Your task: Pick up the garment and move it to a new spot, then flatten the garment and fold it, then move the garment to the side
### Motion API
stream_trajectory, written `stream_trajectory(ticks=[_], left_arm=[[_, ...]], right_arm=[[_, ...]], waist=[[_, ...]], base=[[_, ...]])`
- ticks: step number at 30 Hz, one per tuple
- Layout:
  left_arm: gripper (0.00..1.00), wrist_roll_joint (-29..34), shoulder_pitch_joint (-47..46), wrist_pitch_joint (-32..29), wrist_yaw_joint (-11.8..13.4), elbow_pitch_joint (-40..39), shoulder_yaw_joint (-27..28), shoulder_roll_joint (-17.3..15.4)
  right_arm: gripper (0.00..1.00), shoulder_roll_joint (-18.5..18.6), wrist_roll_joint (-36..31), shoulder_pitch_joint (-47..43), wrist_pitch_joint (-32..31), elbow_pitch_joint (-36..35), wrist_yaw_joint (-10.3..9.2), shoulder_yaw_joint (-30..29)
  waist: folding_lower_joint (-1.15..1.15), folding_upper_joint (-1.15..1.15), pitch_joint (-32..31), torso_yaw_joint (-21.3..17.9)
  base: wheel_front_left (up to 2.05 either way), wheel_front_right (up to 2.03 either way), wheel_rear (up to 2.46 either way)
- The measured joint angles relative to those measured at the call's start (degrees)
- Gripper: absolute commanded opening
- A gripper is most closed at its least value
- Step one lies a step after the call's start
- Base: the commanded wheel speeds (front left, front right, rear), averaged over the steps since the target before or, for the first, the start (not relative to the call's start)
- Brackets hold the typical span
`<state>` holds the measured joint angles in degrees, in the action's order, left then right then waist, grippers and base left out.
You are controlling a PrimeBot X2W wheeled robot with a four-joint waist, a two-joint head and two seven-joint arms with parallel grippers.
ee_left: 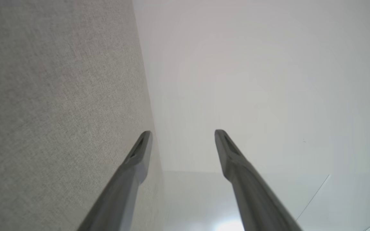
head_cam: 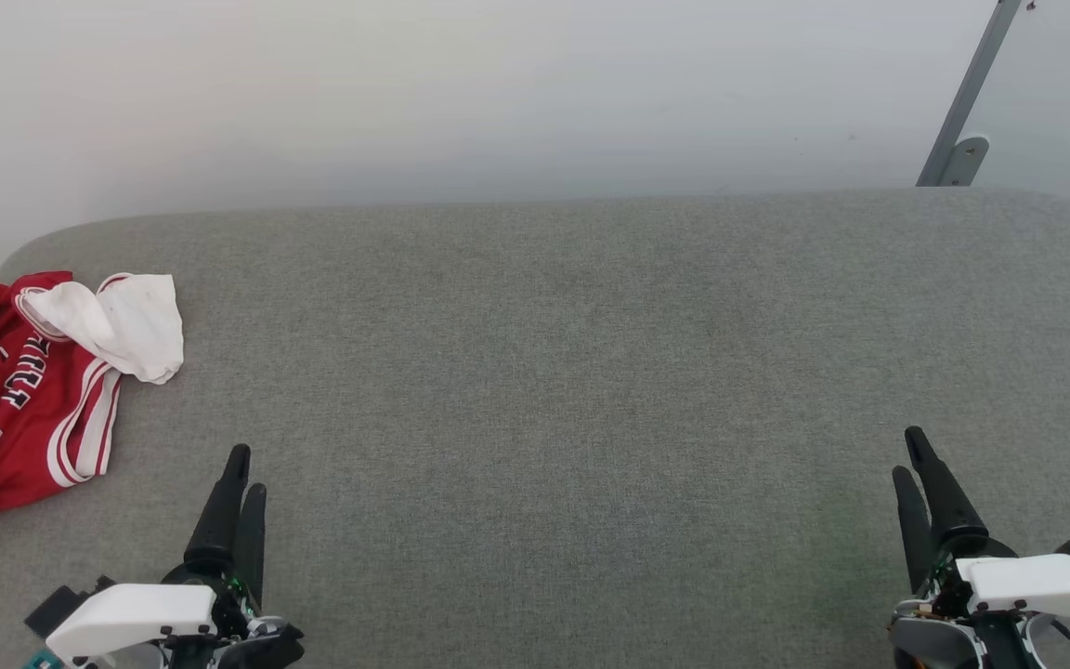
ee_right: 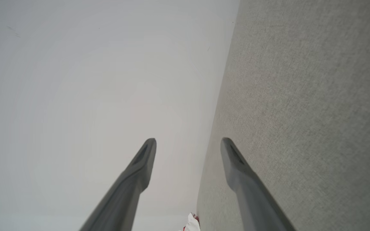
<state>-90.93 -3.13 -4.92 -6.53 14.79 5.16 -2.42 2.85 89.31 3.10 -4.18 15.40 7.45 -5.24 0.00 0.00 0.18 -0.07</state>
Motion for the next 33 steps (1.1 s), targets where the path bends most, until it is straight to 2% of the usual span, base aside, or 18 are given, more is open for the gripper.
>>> stream_trajectory(ticks=[6,19,26,33], left_arm=[[1.0,4.9,0.0,1.9,1.1,-0.5,-1.4,-1.7],[1.0,19.5,-0.3,5.4,4.3,-0.8,-5.0,-5.6],[1.0,25.2,-0.2,7.0,4.5,-1.6,-5.3,-6.4],[1.0,30.1,0.0,8.3,3.5,-2.0,-5.3,-6.6]], right_arm=[[1.0,1.2,-4.8,0.0,1.4,0.0,0.0,1.1],[1.0,3.2,-21.9,0.9,3.2,1.4,0.0,1.7],[1.0,3.8,-28.4,1.0,3.9,0.9,0.0,1.9],[1.0,4.3,-33.4,1.0,5.0,-0.1,0.01,2.2]], waist=[[0.0,0.0,0.0,0.0],[0.0,0.0,-0.1,-0.2],[0.0,0.0,-0.2,-0.2],[0.0,0.0,-0.2,-0.3]], base=[[0.0,0.0,0.0],[0.0,0.0,0.0],[0.0,0.0,0.0],[0.0,0.0,0.0]])
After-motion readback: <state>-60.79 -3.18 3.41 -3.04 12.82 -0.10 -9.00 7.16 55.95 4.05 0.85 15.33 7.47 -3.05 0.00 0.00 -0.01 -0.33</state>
